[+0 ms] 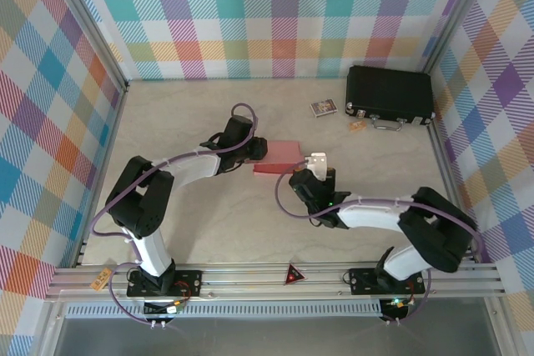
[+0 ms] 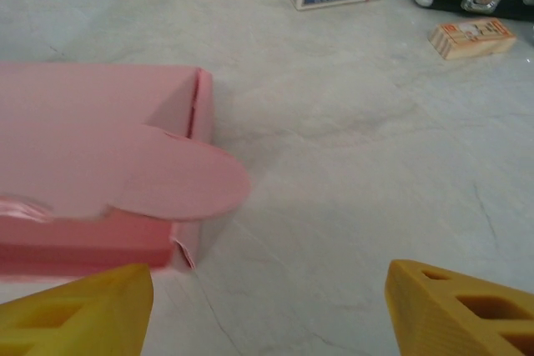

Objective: Fold the paper box

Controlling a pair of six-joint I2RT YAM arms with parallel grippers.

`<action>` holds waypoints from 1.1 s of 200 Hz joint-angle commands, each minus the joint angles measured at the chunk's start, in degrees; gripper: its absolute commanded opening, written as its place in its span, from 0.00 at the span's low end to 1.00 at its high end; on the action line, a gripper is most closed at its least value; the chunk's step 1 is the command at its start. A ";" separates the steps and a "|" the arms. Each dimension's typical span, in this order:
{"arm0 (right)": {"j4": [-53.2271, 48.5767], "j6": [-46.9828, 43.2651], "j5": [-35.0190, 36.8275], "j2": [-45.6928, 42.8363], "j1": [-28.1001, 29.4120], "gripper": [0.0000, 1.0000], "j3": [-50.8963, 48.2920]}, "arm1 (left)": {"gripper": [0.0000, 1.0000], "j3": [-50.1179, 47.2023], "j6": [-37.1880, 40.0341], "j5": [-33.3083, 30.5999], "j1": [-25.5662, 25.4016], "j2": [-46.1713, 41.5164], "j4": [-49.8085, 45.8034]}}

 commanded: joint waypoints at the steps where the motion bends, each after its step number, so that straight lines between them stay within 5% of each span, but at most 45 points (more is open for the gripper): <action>1: -5.98 2.44 -0.99 -5.91 0.35 0.74 -2.68 | 0.38 0.63 1.78 0.96 -0.64 0.87 -1.57; 77: -22.38 8.79 -1.97 -22.93 -4.50 0.75 -4.68 | 0.44 -2.25 2.93 1.88 -0.82 2.56 0.10; 100: -21.99 6.33 -8.30 -22.85 -8.78 0.75 -2.78 | 0.45 -2.49 2.89 1.97 -0.91 2.41 0.26; 164: -12.42 -3.23 -44.49 -12.59 -22.52 0.75 5.46 | 0.48 -3.38 2.93 1.92 -0.99 2.35 0.21; 220: -12.05 -3.80 -54.70 3.72 -24.86 0.74 16.30 | 0.54 -4.15 2.77 0.79 -0.99 1.78 0.32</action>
